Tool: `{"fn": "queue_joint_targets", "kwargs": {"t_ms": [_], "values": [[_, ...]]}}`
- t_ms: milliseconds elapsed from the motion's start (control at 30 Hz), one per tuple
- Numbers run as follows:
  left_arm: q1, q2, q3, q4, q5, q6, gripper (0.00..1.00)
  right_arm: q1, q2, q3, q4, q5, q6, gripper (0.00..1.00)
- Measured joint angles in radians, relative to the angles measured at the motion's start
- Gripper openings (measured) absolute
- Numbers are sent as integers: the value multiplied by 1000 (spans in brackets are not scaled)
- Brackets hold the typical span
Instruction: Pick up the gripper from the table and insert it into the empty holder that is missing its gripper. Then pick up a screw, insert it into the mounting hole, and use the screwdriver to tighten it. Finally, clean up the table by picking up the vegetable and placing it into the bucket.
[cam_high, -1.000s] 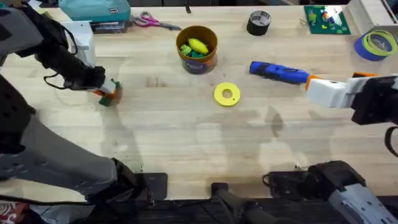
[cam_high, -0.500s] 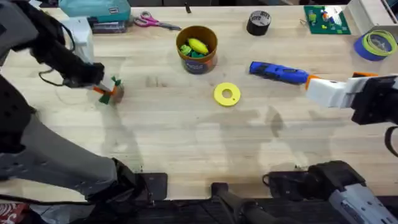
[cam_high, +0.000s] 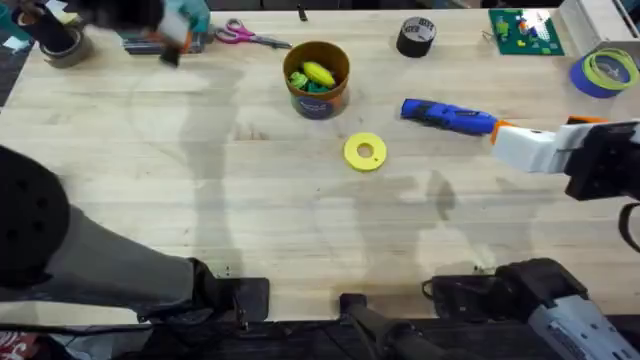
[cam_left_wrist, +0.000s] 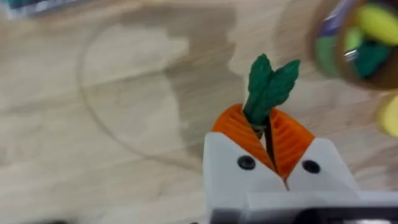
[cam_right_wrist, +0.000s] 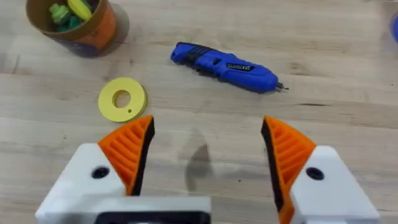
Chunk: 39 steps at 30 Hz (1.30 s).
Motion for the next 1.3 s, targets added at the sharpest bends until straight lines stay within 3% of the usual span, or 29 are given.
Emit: {"fn": "queue_joint_targets", "kwargs": {"t_ms": [100, 300, 533, 733, 1100, 1133, 1300], "values": [[-112, -8, 58, 5, 11, -57, 23, 0, 0, 0, 0, 0, 0, 995], [-305, -1, 65, 26, 16, -139, 23, 0, 0, 0, 0, 0, 0, 995], [-449, 48, 65, 53, 11, -172, 23, 0, 0, 0, 0, 0, 0, 995], [-502, 149, 65, 129, 0, -180, 23, 0, 0, 0, 0, 0, 0, 995], [-503, 230, 65, 159, -15, -182, 27, 0, 0, 0, 0, 0, 0, 995], [-503, 230, 65, 159, -15, -179, 96, 0, 0, 0, 0, 0, 0, 995], [-503, 230, 65, 158, -15, -184, 858, 0, 0, 0, 0, 0, 0, 995]]}}
